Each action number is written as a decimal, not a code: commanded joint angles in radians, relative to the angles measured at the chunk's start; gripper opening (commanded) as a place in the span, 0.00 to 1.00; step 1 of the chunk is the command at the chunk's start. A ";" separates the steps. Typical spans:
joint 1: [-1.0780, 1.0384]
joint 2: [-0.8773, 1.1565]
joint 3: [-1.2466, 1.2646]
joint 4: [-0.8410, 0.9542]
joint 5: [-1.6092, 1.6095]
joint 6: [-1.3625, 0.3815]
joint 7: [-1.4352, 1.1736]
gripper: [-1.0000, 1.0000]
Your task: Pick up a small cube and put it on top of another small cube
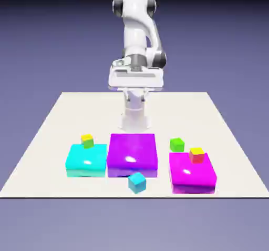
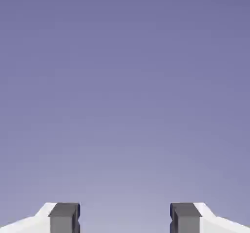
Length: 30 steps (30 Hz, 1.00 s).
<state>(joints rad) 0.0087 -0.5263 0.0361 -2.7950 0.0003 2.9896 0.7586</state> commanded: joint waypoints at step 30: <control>0.012 0.939 0.556 0.211 -0.099 -0.659 0.387 0.00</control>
<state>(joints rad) 0.0206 0.4125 0.5922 -2.5838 -0.0973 2.3304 1.1450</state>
